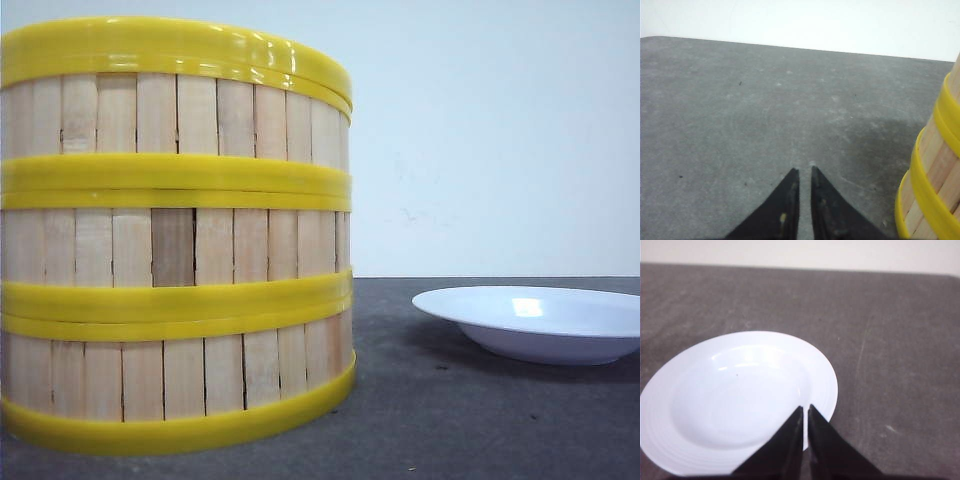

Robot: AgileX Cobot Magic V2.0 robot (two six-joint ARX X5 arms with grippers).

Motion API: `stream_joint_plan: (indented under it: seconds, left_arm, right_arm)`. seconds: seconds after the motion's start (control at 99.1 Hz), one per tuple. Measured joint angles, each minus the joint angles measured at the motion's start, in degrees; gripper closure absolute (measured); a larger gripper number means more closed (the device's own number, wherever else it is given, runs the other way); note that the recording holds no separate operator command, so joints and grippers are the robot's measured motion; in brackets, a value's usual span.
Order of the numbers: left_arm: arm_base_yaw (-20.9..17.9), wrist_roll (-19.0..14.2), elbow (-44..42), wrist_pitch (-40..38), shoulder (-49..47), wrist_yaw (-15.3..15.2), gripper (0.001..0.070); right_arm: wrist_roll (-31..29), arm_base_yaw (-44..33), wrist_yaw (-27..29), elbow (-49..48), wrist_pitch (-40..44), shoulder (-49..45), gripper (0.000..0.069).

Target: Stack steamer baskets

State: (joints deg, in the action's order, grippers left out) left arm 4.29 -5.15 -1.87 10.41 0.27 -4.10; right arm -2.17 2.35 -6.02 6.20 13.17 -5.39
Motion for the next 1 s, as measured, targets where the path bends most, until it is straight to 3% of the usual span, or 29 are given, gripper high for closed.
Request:
stream_joint_plan:
  seconds: [0.141, 0.999]
  left_arm:
    - [0.0, 0.0, 0.0, 0.0, 0.0, 0.0, 0.0695]
    - [0.0, 0.0, 0.0, 0.0, 0.0, 0.0, 0.0695]
  right_arm:
    - [-0.2, 1.0, -0.1, -4.2, -0.2, 5.3, 0.0682]
    - [-0.2, 2.4, 0.0, -5.2, -3.5, 5.1, 0.0682]
